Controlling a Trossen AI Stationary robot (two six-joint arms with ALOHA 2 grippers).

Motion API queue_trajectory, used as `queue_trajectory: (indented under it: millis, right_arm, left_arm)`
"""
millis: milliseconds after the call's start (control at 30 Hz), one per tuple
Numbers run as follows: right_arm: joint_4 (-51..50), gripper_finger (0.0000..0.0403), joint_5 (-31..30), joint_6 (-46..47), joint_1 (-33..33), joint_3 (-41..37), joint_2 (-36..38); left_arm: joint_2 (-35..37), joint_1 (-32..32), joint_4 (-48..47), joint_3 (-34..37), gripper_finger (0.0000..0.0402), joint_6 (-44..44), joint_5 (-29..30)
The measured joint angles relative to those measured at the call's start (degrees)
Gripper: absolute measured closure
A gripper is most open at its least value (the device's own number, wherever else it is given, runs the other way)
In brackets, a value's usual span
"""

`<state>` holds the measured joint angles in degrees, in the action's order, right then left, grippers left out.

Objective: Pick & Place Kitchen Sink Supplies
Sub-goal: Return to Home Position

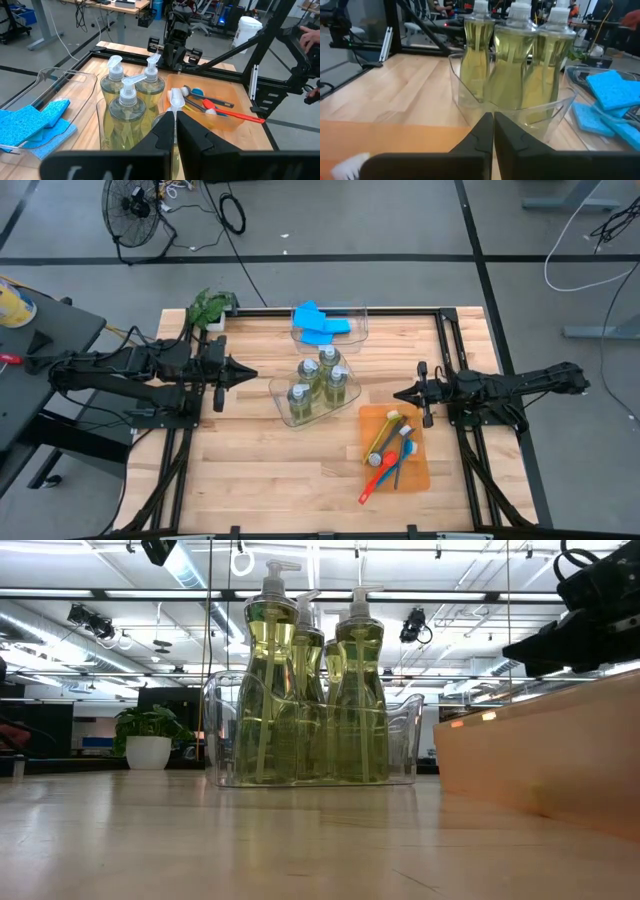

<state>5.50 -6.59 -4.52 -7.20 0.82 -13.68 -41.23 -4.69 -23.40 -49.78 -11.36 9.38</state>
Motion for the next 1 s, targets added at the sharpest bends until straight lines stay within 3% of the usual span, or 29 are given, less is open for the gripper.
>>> queue_trajectory:
  millis: [300, 633, 1000]
  right_arm:
    - [-4.01, 0.0388, -0.01, -1.59, 0.37, 0.07, 7.23]
    - [-4.04, 0.0388, 0.11, -1.94, 7.01, 0.07, 13.75]
    - [-4.04, 0.0388, 0.1, -1.96, 7.98, 0.13, 13.69]
  left_arm:
    - [0.0, 0.02, 0.0, 0.0, 0.0378, 0.0, -0.02]
    - [0.0, 0.02, 0.0, 0.0, 0.0378, -0.02, -0.02]
    - [0.0, 0.02, 0.01, 0.0, 0.0378, -0.01, -0.02]
